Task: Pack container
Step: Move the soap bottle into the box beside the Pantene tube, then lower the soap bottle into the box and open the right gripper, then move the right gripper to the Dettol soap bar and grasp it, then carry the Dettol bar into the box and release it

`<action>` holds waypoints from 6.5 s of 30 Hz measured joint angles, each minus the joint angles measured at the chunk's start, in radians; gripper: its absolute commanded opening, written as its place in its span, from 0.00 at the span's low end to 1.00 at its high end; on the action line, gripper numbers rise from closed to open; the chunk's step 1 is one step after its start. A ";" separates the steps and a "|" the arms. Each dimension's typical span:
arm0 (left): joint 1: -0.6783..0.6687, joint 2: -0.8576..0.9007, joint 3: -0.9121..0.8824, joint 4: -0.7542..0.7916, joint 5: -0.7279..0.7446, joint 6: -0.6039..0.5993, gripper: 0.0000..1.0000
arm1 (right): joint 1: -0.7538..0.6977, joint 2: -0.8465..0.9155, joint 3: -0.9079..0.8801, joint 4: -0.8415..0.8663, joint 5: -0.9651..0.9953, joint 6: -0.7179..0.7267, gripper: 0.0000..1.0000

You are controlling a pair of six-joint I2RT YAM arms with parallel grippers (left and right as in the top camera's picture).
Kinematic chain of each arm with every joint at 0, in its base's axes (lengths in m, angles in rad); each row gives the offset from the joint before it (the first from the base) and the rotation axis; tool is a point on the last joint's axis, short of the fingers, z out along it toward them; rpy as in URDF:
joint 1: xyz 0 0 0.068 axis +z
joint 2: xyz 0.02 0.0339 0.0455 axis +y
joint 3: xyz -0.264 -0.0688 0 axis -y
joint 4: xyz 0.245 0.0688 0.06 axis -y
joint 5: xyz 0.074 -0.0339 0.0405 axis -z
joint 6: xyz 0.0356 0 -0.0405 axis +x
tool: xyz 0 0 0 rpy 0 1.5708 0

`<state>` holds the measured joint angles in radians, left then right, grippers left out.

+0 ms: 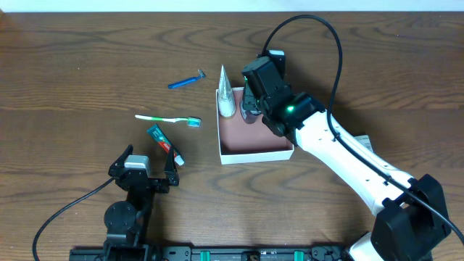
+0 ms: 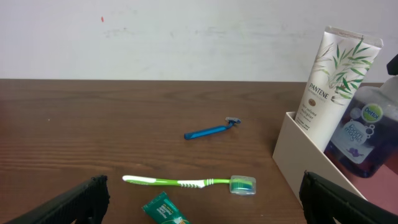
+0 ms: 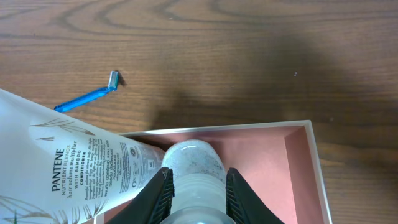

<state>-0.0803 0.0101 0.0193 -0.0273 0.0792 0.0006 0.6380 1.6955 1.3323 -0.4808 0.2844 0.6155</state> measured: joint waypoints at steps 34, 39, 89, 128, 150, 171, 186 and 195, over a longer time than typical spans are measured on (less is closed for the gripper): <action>0.000 0.000 0.000 0.000 0.000 0.000 0.98 | 0.000 0.092 -0.011 0.115 -0.065 -0.027 0.33; 0.000 0.000 0.000 0.000 0.000 0.000 0.98 | 0.000 0.092 -0.011 0.139 -0.088 -0.037 0.54; 0.000 0.000 0.000 0.000 0.000 0.000 0.98 | -0.036 0.092 -0.011 0.304 -0.130 -0.200 0.93; 0.000 0.000 0.000 0.000 0.000 0.000 0.98 | -0.569 -0.231 -0.082 -0.532 -0.133 -0.399 0.99; 0.000 0.000 0.000 0.000 0.000 0.000 0.98 | -0.639 -0.070 -0.433 -0.008 -0.085 -0.628 0.99; 0.000 0.000 0.000 0.000 0.000 0.000 0.98 | -0.664 -0.058 -0.556 0.090 -0.110 -0.435 0.90; 0.000 0.000 0.000 0.000 0.000 0.000 0.98 | -0.664 -0.069 -0.559 0.066 -0.110 -0.404 0.78; 0.000 0.000 0.000 0.000 0.000 0.000 0.98 | -0.669 -0.047 -0.490 0.032 -0.272 -0.402 0.80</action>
<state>-0.0803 0.0101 0.0193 -0.0273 0.0792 0.0006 -0.0315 1.6489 0.8421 -0.4492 0.0120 0.2131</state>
